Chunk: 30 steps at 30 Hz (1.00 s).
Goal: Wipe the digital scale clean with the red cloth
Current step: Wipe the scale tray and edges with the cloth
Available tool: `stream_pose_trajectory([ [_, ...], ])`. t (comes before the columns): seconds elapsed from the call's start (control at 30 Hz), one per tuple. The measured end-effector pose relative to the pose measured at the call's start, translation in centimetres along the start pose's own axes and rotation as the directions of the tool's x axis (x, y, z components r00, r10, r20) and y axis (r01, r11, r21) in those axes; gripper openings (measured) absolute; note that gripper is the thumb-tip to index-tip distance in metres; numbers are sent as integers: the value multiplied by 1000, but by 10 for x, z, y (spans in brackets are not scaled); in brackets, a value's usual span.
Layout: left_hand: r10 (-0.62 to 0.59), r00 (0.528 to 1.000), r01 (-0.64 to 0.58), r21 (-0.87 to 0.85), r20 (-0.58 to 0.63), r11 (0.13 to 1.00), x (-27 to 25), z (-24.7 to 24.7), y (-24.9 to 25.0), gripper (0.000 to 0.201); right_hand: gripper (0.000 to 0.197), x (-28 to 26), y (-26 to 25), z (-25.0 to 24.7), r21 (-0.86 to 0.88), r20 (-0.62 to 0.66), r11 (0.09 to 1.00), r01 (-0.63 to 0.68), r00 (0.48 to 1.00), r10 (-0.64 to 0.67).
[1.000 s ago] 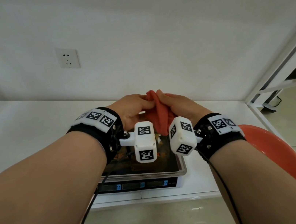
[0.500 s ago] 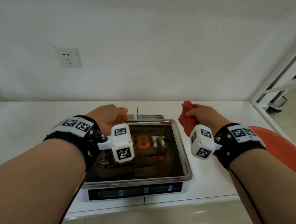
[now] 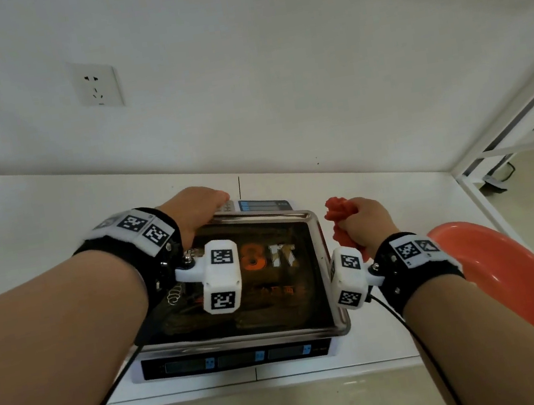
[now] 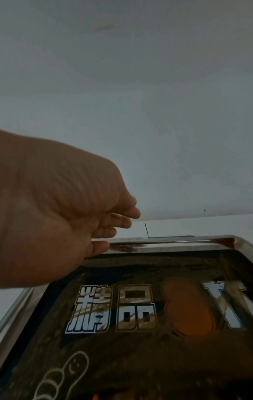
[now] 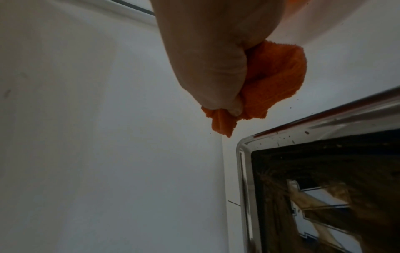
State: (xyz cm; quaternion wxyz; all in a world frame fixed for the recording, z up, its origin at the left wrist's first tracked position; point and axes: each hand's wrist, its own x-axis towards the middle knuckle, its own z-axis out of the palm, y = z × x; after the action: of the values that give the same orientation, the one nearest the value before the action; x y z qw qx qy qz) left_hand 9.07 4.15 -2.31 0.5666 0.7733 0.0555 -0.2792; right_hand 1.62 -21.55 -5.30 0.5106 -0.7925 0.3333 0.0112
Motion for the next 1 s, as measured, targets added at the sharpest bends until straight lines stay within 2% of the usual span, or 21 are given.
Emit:
stream_pose_trajectory([
  [0.13, -18, 994, 19, -3, 109, 1000, 5, 9, 7, 64, 25, 2, -5, 3, -31, 2, 996, 78, 997, -78],
  [0.27, -14, 990, 5, 62, 142, 998, 9, 23, 9, 81, 15, 9, -4, 5, -252, 30, 952, 175, 984, -173],
  [0.4, -41, 987, 16, 157, 158, 987, 15, 34, 8, 90, 29, 18, 3, 11, -426, 116, 873, 238, 971, -208],
  [0.53, -68, 986, 33, 217, 154, 976, 24, 39, 5, 95, 42, 21, 4, 14, -525, 181, 800, 291, 956, -229],
  [0.63, -69, 986, 35, 224, 149, 974, 26, 41, 3, 94, 46, 17, 1, 14, -610, 232, 735, 296, 954, -192],
  [0.87, -28, 995, 6, 216, 99, 976, 21, 41, 8, 83, 49, 21, 9, 13, -569, 254, 772, 283, 953, -162],
  [1.0, -23, 998, 10, 202, 59, 979, 19, 39, 8, 79, 37, 13, -2, 13, -580, 281, 782, 228, 957, -71],
])
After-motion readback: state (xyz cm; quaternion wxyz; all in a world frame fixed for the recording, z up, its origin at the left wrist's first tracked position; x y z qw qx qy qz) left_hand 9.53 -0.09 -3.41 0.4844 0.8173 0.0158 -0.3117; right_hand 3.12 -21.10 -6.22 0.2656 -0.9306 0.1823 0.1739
